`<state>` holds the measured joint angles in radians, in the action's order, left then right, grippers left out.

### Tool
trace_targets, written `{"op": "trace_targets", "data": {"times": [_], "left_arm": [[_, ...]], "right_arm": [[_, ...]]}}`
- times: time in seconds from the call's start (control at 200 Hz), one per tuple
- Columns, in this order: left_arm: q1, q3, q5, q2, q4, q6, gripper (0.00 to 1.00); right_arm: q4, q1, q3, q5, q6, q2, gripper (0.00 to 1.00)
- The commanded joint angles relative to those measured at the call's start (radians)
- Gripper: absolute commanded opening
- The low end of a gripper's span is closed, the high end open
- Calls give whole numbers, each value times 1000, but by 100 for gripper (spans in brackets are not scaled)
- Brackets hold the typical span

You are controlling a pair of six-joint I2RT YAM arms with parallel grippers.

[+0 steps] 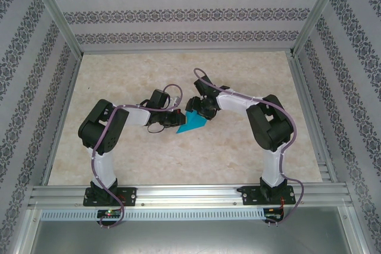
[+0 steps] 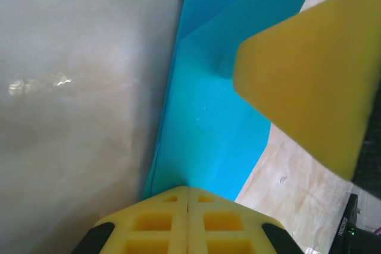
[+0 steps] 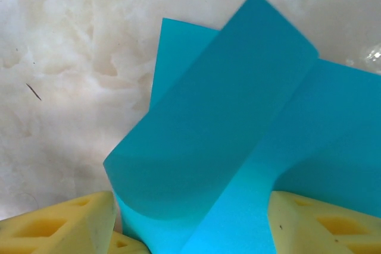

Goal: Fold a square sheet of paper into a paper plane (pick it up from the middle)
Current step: Fourth fold the wing at the center of the table.

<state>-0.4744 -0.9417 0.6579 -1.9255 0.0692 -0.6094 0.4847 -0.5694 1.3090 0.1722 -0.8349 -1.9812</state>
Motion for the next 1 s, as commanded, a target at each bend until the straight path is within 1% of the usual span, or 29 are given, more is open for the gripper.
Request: {"op": "trace_targets", "data": {"times": [0.0,0.245,0.385,0.54,0.644,0.714,0.994], "left_arm": [[-14,-16,15,16,-18,5,8],[-12,-1,-29,99,-18,-21,15],[-12,12,-47,131,-13,-33,16],[-12,22,-44,140,-5,-38,16],[-13,25,-40,139,-4,-39,15],[-13,25,-32,134,-5,-39,15],[-32,5,8,88,13,-53,14]], "right_arm": [[55,-4,9,-41,10,-40,67],[43,10,-60,-55,1,-39,55],[34,14,-80,-56,0,-36,52],[36,17,-88,-53,1,-41,50],[41,19,-93,-54,2,-41,47],[45,18,-97,-53,4,-41,42],[64,18,-101,-50,8,-48,46]]}}
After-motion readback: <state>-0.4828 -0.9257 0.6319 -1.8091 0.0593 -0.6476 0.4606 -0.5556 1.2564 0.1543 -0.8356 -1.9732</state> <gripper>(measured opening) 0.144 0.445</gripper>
